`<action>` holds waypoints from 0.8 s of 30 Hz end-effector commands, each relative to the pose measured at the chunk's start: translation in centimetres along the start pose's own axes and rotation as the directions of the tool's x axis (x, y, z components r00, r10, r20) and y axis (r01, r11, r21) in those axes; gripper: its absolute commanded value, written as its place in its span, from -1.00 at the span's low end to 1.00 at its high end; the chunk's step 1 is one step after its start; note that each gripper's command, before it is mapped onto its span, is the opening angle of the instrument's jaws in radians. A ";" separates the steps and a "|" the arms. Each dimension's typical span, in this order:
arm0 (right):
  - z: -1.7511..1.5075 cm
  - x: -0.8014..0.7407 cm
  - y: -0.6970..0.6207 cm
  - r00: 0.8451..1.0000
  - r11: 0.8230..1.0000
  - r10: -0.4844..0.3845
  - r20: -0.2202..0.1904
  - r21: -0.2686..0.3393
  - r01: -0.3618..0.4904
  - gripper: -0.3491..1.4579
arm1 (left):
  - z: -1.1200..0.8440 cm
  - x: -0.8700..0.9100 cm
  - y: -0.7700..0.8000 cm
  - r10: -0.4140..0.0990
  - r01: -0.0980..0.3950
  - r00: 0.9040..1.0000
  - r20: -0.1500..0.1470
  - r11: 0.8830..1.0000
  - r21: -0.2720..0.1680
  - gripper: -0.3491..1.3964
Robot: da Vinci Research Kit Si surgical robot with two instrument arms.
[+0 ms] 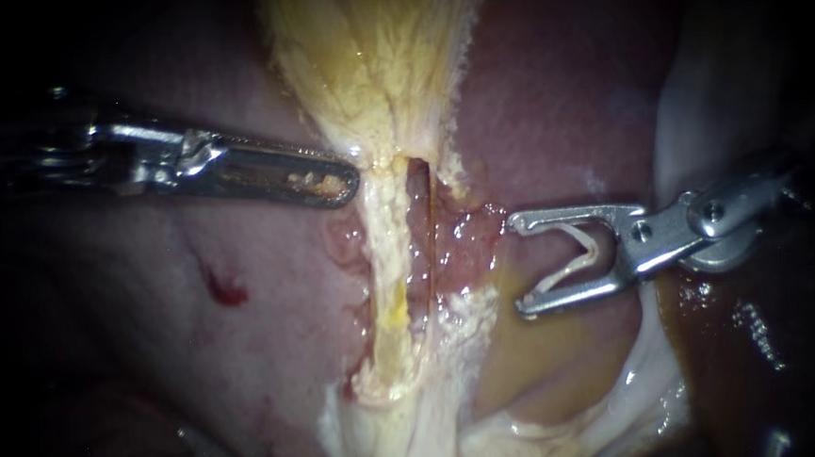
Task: Clipping first clip left tube
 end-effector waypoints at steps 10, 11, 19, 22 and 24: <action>0.00 0.00 -0.01 1.000 1.000 0.000 0.001 -0.003 0.000 -0.06 | -0.36 -0.20 0.01 -0.010 0.010 1.000 0.001 1.000 -0.004 -1.00; 0.00 0.00 -0.01 1.000 1.000 0.000 0.001 -0.003 0.000 -0.06 | -0.42 -0.22 0.02 -0.012 0.012 1.000 0.002 1.000 -0.006 -1.00; 0.00 0.00 -0.01 1.000 1.000 0.000 0.001 -0.003 0.000 -0.06 | -0.80 -0.38 0.07 -0.023 0.024 0.999 0.022 0.999 -0.023 -1.00; 0.00 0.00 -0.01 1.000 1.000 0.000 0.001 -0.003 0.000 -0.06 | -0.82 -0.38 0.07 -0.024 0.024 0.999 0.023 0.999 -0.024 -1.00; 0.00 0.01 0.00 1.000 1.000 0.007 0.000 -0.004 -0.007 -0.06 | -0.81 -0.38 0.07 -0.024 0.025 0.999 0.023 0.999 -0.024 -1.00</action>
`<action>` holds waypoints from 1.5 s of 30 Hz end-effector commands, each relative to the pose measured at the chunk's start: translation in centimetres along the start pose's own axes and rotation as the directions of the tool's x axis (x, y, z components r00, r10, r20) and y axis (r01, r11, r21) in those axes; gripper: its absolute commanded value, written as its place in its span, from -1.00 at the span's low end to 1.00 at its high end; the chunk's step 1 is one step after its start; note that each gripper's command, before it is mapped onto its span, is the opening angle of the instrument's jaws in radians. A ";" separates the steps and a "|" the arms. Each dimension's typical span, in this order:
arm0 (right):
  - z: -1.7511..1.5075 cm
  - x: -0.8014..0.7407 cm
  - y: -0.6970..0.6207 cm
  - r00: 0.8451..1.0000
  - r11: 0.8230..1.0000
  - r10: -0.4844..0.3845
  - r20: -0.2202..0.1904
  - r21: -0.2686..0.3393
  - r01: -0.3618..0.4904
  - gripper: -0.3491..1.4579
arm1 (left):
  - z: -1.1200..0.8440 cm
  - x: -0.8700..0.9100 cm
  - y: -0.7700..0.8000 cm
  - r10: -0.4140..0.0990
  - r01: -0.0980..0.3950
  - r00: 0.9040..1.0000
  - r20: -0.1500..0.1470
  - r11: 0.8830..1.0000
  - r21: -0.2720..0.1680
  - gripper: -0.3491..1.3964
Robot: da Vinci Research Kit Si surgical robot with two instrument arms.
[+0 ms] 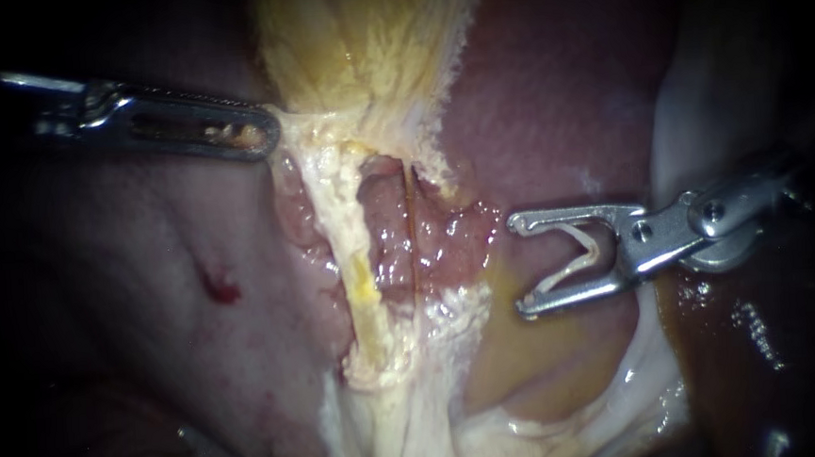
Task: Clipping first clip left tube
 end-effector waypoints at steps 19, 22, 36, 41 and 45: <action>0.70 0.31 -0.06 0.999 0.998 0.053 -0.002 0.016 -0.053 -0.06 | 0.06 0.00 -0.04 0.000 0.000 1.000 0.003 1.000 -0.005 -1.00; 0.87 0.32 -0.06 0.998 0.998 0.056 -0.001 0.018 -0.056 -0.06 | 0.06 0.00 -0.05 -0.001 0.001 1.000 0.003 1.000 -0.006 -1.00; 1.25 0.05 -0.05 0.996 0.996 0.089 0.006 0.032 -0.089 -0.06 | 0.08 -0.01 -0.06 -0.002 0.002 1.000 0.004 1.000 -0.008 -1.00; 1.32 -0.15 0.01 0.994 0.993 0.110 0.010 0.030 -0.110 -0.06 | 0.08 -0.01 -0.07 -0.002 0.002 1.000 0.004 1.000 -0.008 -1.00; 1.35 -0.27 0.07 0.994 0.993 0.112 0.012 0.027 -0.112 -0.06 | 0.07 -0.01 -0.09 -0.002 0.002 1.000 0.004 1.000 -0.009 -1.00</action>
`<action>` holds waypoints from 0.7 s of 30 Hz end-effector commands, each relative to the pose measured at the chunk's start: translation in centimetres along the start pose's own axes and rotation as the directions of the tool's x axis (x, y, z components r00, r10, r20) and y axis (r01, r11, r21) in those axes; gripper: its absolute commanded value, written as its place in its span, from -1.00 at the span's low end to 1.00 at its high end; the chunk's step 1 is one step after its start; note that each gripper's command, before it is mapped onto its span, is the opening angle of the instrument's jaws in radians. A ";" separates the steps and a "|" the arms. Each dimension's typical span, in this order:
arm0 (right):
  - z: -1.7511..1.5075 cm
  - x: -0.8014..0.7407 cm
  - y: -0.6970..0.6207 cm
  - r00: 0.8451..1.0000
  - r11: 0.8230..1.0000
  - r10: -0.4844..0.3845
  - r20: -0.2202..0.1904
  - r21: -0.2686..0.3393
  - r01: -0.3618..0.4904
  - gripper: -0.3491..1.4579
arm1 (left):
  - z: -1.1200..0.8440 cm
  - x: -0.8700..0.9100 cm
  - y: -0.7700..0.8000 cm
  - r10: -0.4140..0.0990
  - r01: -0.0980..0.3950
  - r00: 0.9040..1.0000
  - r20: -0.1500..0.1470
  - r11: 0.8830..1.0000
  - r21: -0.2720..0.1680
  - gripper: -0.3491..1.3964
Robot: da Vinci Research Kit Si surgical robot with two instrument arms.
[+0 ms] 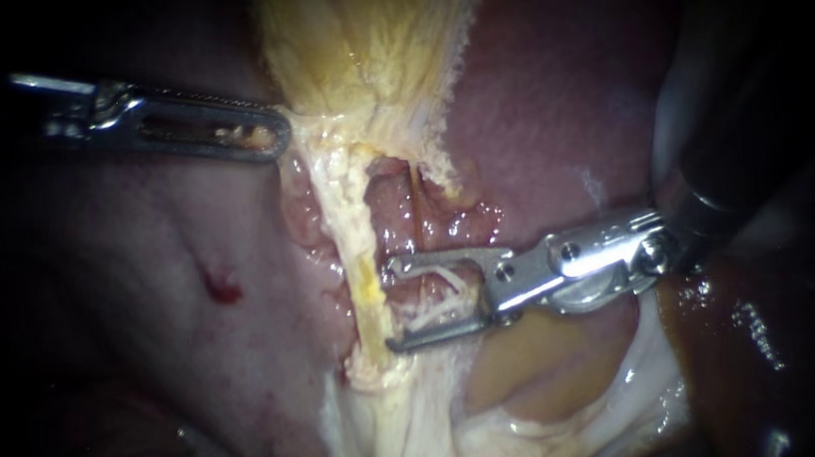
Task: Clipping first clip left tube
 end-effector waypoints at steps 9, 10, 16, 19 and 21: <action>0.05 -0.01 0.05 1.000 1.000 0.030 0.000 -0.001 -0.030 -0.06 | 0.00 -0.01 -0.01 0.000 0.000 1.000 0.002 1.000 -0.003 -1.00; 0.06 0.00 0.05 0.999 0.999 0.036 -0.001 -0.001 -0.036 -0.06 | 0.00 -0.01 -0.01 0.000 0.000 1.000 0.002 1.000 -0.003 -1.00; 0.17 0.07 0.04 0.999 0.995 0.045 0.008 0.094 -0.046 -0.07 | 0.00 -0.01 -0.01 0.000 0.000 1.000 0.002 1.000 -0.003 -1.00; 0.24 0.10 0.04 0.999 0.989 0.048 0.014 0.141 -0.050 -0.09 | 0.00 -0.01 -0.01 0.000 0.000 1.000 0.002 1.000 -0.003 -1.00; 0.30 0.12 0.04 0.999 0.985 0.049 0.014 0.163 -0.050 -0.09 | 0.01 -0.01 -0.01 0.000 0.000 1.000 0.002 1.000 -0.004 -1.00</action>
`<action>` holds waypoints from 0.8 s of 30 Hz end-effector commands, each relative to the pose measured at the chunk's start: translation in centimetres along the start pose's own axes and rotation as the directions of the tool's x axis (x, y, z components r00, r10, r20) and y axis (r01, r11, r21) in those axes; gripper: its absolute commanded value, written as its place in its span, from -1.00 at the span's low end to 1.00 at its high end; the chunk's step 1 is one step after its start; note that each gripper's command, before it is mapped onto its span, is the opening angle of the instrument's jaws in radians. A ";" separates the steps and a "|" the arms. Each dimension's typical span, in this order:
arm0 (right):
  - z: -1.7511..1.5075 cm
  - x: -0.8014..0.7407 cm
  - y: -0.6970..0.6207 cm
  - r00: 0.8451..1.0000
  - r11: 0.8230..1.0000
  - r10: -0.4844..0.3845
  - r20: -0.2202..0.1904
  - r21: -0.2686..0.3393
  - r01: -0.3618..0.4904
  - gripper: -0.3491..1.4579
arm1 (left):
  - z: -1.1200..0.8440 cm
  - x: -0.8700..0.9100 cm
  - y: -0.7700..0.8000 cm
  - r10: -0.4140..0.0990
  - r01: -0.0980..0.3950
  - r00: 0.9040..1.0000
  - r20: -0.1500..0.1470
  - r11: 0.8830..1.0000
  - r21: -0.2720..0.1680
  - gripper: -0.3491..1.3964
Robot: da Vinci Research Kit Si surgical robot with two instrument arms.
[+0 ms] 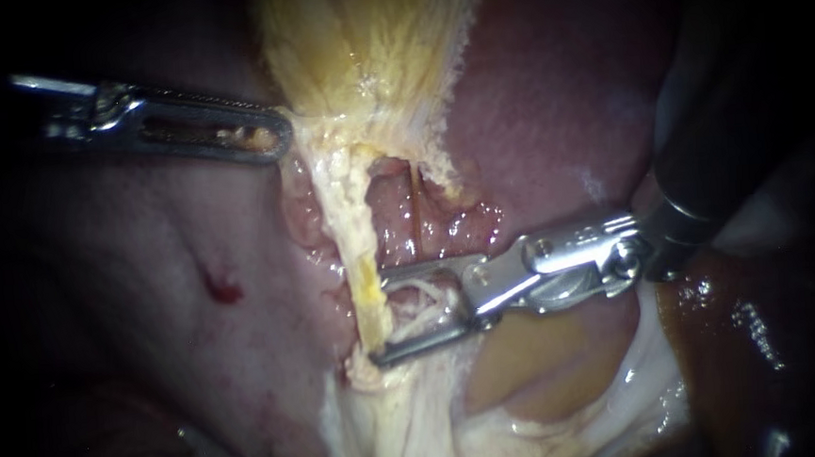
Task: Clipping first clip left tube
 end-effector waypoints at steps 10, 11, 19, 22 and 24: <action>0.31 0.02 0.05 0.998 0.998 0.019 -0.066 0.054 -0.015 -0.09 | 0.02 -0.01 0.00 -0.001 0.001 1.000 0.000 1.000 -0.001 -1.00; 0.34 0.02 0.05 0.997 0.998 0.016 -0.073 0.060 -0.012 -0.08 | 0.02 -0.01 0.00 -0.001 0.001 1.000 0.000 1.000 -0.001 -1.00; 0.53 0.09 0.06 0.992 0.993 0.024 -0.125 0.121 -0.009 -0.09 | 0.05 -0.02 -0.01 -0.001 0.001 1.000 0.001 1.000 -0.002 -1.00; 0.53 0.10 0.06 0.992 0.992 0.028 -0.124 0.127 -0.012 -0.10 | 0.06 -0.02 -0.01 -0.001 0.001 1.000 0.000 1.000 0.000 -1.00; 0.53 0.09 0.06 0.992 0.992 0.028 -0.124 0.127 -0.012 -0.10 | 0.06 -0.02 -0.01 -0.001 0.001 1.000 0.000 1.000 0.000 -1.00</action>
